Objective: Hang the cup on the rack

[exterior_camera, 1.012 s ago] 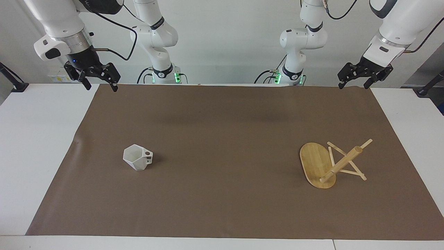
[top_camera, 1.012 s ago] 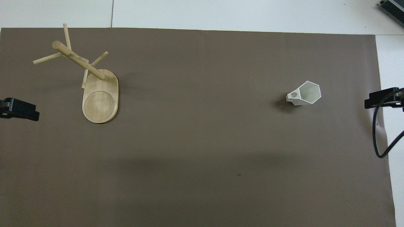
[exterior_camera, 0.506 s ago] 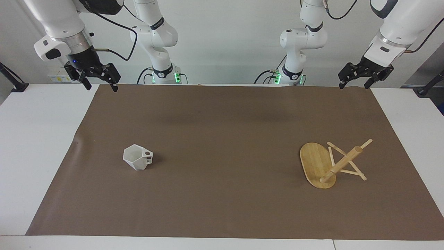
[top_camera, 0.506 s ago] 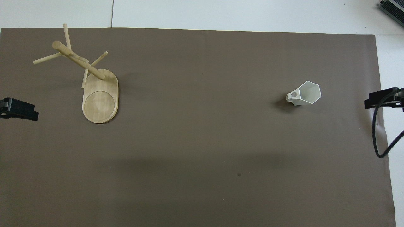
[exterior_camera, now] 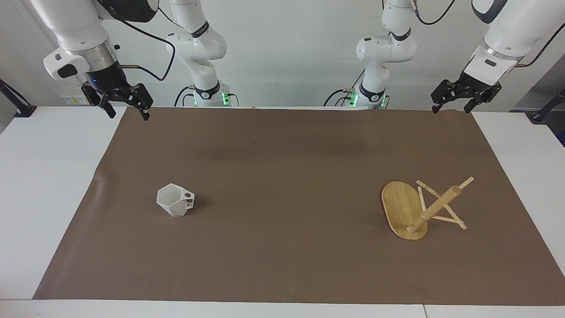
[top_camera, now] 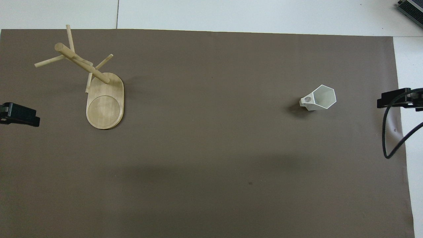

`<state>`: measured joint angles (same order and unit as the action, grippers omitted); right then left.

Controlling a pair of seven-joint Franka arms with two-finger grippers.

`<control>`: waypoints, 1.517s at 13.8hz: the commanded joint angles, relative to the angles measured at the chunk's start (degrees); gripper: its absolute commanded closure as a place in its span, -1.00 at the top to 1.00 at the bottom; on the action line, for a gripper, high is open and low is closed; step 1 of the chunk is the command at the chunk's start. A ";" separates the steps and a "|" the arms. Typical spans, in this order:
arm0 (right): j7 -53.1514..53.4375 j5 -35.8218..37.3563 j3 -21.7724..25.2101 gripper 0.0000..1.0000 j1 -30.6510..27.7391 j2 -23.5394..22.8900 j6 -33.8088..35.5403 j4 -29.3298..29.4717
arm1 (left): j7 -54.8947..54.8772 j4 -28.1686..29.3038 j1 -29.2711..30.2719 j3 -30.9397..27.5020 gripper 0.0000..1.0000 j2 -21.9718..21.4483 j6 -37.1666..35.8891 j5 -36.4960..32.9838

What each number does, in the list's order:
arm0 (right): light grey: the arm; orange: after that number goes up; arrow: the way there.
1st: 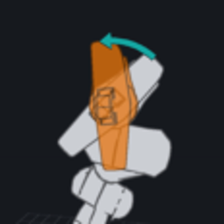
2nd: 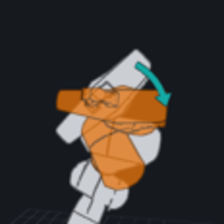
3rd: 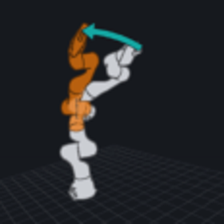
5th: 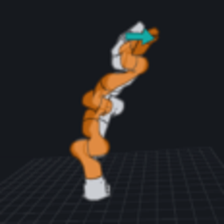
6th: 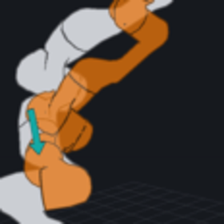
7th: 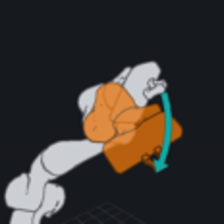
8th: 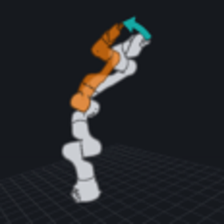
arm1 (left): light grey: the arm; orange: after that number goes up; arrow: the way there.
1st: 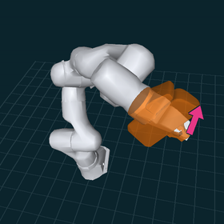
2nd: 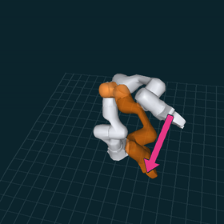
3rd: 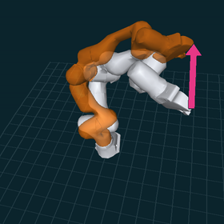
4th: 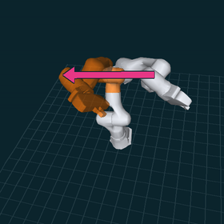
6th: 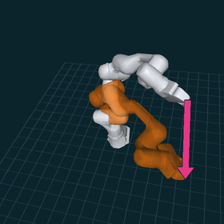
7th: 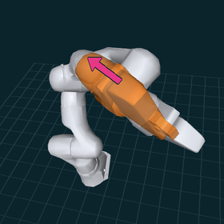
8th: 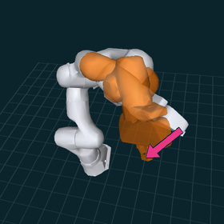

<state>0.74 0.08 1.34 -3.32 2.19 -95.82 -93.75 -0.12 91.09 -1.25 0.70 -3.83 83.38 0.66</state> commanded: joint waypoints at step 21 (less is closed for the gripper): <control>-1.53 -0.95 -0.46 1.00 0.16 -13.34 -37.50 -15.94 | 0.30 1.19 0.64 0.44 1.00 -1.18 -0.24 0.05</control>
<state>0.74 0.08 1.08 -2.97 -9.70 -131.54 -109.51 -0.12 91.09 -1.25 0.70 -3.83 83.38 0.66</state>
